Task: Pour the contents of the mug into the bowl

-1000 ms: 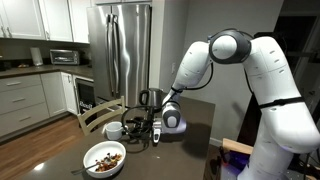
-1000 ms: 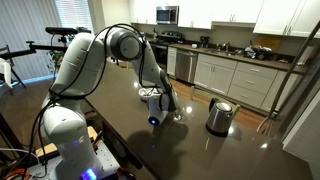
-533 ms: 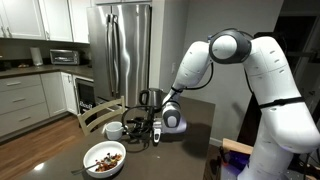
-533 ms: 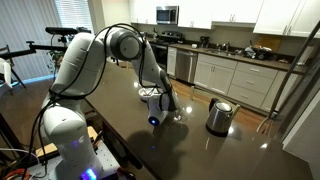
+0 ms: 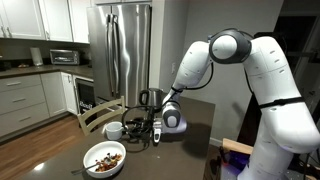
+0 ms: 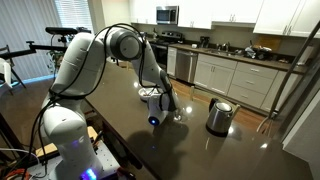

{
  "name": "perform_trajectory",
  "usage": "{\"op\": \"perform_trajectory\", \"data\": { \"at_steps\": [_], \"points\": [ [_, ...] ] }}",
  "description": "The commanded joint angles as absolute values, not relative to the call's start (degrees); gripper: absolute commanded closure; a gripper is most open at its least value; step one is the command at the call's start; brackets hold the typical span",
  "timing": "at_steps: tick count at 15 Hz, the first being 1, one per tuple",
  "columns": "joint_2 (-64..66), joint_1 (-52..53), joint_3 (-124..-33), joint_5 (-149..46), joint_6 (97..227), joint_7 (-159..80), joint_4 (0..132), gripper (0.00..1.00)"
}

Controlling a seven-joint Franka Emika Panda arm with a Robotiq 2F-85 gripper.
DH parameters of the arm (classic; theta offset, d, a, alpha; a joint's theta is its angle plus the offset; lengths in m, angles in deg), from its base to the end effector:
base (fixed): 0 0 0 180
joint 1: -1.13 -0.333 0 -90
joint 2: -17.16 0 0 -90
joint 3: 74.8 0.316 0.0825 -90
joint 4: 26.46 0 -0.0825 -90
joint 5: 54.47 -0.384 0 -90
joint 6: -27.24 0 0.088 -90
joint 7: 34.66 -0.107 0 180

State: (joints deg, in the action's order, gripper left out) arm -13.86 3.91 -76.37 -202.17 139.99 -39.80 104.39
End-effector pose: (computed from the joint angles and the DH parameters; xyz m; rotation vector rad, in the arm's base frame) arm 0.5225 -0.0060 0.1222 -0.4539 1.6486 0.2645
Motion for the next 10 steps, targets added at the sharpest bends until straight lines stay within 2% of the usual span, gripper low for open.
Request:
{"op": "perform_trajectory", "data": {
  "at_steps": [1,4,5,7,8,10],
  "points": [
    [-14.1,4.1,-76.6,-200.8,141.1,-40.8,104.5,0.17],
    [-14.0,4.1,-76.6,-200.7,141.1,-40.8,104.6,0.22],
    [-14.0,4.1,-76.7,-200.7,141.1,-40.8,104.6,0.29],
    [-13.9,4.2,-76.7,-200.7,141.1,-40.8,104.7,0.32],
    [-13.9,4.2,-76.7,-200.7,141.1,-40.8,104.7,0.44],
    [-13.9,4.2,-76.7,-200.7,141.1,-40.8,104.8,0.48]
  ]
}}
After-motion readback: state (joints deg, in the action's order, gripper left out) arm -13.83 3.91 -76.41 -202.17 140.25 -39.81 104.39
